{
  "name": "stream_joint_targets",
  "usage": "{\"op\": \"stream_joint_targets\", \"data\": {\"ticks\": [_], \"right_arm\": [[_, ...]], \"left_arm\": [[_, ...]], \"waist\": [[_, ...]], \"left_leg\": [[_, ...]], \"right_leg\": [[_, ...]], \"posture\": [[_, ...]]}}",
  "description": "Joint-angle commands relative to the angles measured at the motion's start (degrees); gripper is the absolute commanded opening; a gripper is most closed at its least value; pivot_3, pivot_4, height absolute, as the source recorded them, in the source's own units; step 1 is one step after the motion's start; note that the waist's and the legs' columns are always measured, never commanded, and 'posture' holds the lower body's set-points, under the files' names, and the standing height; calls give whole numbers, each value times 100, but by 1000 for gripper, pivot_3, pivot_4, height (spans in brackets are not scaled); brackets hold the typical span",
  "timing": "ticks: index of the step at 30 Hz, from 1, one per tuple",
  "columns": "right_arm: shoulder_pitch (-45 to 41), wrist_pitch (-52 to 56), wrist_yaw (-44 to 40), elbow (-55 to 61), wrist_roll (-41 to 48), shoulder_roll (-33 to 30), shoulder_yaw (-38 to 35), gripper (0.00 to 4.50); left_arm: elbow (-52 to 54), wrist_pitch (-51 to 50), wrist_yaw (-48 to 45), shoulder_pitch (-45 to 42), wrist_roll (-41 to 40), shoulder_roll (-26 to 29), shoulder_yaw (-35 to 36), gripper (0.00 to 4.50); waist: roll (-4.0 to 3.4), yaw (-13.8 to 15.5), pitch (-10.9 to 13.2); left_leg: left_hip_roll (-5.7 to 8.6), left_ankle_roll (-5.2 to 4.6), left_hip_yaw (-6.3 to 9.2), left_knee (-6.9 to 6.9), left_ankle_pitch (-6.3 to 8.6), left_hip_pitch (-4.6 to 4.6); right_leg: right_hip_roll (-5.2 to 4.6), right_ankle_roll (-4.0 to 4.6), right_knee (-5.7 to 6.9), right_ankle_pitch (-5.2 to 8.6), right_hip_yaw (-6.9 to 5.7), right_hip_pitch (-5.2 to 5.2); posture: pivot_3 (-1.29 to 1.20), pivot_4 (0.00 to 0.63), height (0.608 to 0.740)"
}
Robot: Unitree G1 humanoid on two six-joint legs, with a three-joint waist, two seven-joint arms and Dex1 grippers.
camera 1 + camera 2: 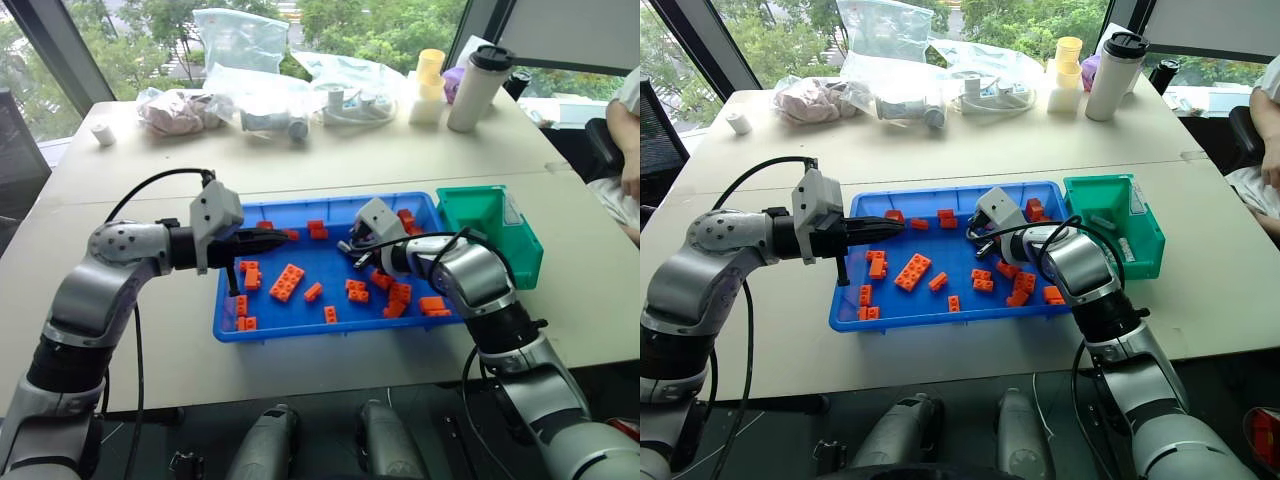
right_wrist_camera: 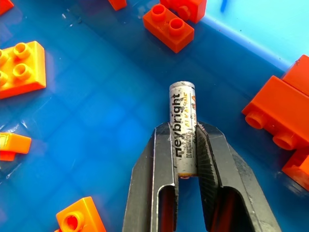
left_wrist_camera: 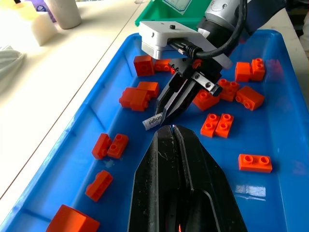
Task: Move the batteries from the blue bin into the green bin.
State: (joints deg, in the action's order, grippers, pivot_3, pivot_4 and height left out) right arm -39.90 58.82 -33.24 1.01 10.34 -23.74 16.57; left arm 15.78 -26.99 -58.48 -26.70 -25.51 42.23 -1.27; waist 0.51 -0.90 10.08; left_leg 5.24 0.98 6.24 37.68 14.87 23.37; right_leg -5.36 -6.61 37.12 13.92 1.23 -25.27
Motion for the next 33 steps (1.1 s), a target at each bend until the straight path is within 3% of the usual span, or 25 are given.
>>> {"op": "stream_joint_targets", "data": {"ticks": [1, 4, 8, 12, 18, 27, 33], "right_arm": [[-331, 193, 93, 706, 29, -273, -476, 37], [-570, 531, 235, 1082, 120, -575, -1163, 37], [-544, 828, 266, 1134, 35, -1853, -2349, 37], [252, 813, 85, 1243, 75, -2648, -2638, 37], [1259, 788, -177, 1572, 311, -2839, -2796, 37], [1369, 554, -298, 1695, 495, -2988, -2895, 4439], [1508, -285, -1698, 2371, 1364, -3524, -3179, 4439]], "left_arm": [[32, 103, 6, -111, -5, 0, 89, 0], [43, 103, -4, -106, -11, 3, 91, 0], [67, 39, -49, -50, -86, 15, 106, 0], [62, -19, -116, -26, -177, 3, 119, 0], [-40, -24, -195, -109, -216, -13, 80, 0], [-118, -52, -251, -213, -231, -55, 73, 0], [-74, -176, -322, -245, -339, 22, 179, 0]], "waist": [[-2, 10, 1], [-3, 28, 2], [-2, 113, 2], [1, 129, 0], [-6, 8, 3], [-6, 33, 3], [-9, 29, 5]], "left_leg": [[0, 0, 0, 0, 0, 0], [3, -1, 0, 2, 0, 4], [3, -16, 7, 0, 10, 5], [1, -26, -1, -2, 16, 2], [-7, -28, -13, -2, 16, -7], [-7, -27, -11, 1, 16, -6], [-7, -28, -9, 0, 16, -6]], "right_leg": [[0, 0, 0, 0, 0, 0], [-4, 0, 1, 0, 0, -3], [-4, 0, -7, 0, -11, 4], [-5, 0, -18, 0, -10, 10], [-5, 0, -2, 0, 2, 12], [0, 0, -3, 0, 1, 12], [1, -1, -7, 1, -3, 13]], "posture": [[0, 150, 740], [0, 150, 740], [0, 150, 740], [0, 150, 740], [0, 150, 740], [0, 150, 740], [0, 150, 740]]}}
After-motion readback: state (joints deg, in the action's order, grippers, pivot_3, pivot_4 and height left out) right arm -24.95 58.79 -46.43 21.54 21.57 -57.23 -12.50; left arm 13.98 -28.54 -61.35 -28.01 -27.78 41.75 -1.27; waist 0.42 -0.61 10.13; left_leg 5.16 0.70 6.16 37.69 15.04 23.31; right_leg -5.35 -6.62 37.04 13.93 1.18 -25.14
